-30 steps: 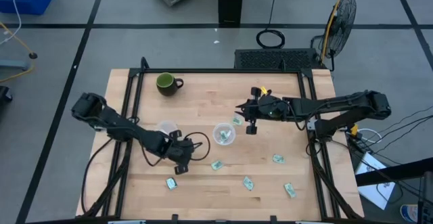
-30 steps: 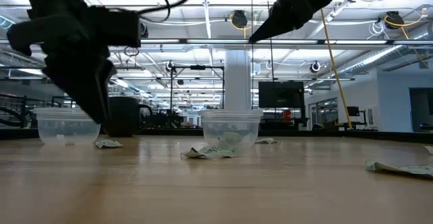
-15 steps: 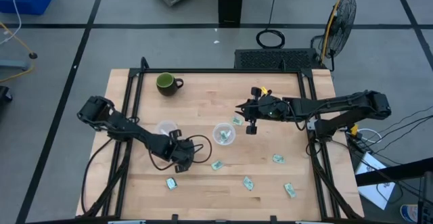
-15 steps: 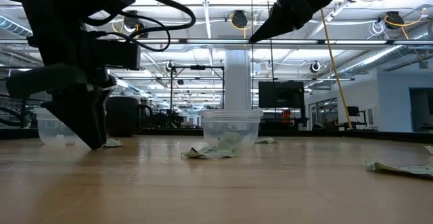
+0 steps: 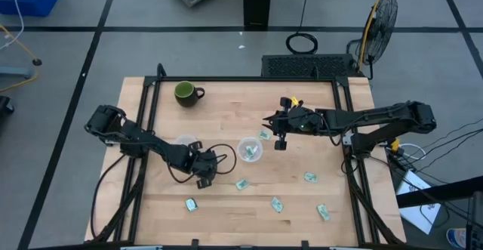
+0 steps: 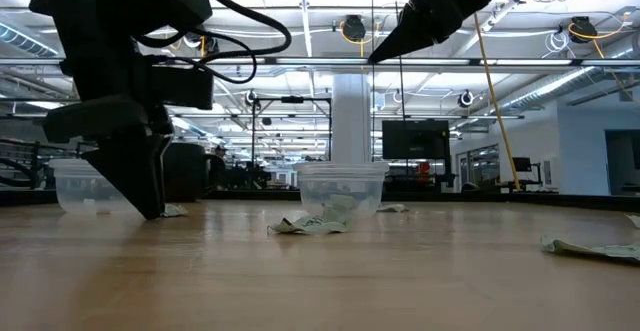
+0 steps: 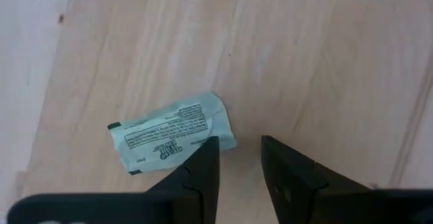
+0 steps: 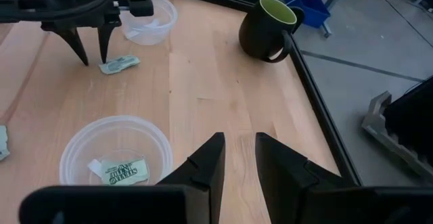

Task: Pick and place Stevia / Truvia into bins
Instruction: Put the white stevia packet into the left transparent container, then put the white stevia packet into the right transparent container

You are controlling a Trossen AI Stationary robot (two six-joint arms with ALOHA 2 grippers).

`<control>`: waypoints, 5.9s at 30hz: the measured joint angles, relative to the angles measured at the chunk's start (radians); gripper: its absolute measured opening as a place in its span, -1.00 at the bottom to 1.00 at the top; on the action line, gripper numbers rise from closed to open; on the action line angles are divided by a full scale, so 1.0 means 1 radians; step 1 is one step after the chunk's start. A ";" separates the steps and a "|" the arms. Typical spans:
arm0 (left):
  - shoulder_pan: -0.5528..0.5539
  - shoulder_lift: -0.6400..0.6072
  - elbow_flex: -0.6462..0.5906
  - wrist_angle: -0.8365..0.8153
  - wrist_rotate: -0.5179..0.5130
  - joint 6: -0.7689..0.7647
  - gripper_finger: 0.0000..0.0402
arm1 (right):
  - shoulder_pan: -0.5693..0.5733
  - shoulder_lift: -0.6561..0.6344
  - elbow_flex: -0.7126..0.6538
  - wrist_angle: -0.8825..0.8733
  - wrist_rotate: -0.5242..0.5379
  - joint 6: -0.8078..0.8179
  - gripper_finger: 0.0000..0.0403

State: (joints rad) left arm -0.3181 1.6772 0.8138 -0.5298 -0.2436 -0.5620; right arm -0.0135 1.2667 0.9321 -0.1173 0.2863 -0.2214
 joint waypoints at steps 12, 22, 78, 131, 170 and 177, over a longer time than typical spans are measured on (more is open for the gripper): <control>0.006 0.002 -0.006 0.014 0.004 0.015 -0.97 | 0.000 0.000 0.001 0.000 0.000 0.000 -0.63; -0.014 -0.077 0.190 -0.225 -0.107 0.140 -0.98 | 0.000 0.000 0.001 -0.001 -0.001 0.000 -0.63; 0.149 -0.304 -0.095 -0.337 -0.066 -0.157 -0.45 | -0.002 0.017 0.001 -0.212 -0.001 0.184 -0.62; 0.149 -0.304 0.239 -0.449 -0.212 0.010 -0.45 | -0.288 0.490 0.001 0.046 -0.345 -0.089 -0.27; 0.149 -0.304 0.238 -0.445 -0.211 0.007 -0.45 | -0.263 0.326 0.001 0.091 -0.361 0.112 -1.00; 0.149 -0.304 0.238 -0.433 -0.233 0.012 -0.45 | -0.134 0.194 0.001 0.095 -0.394 0.157 -1.00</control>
State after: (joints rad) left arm -0.1696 1.3731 1.0519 -0.9630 -0.4762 -0.5504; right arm -0.1479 1.4603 0.9329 -0.0222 -0.1077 -0.0644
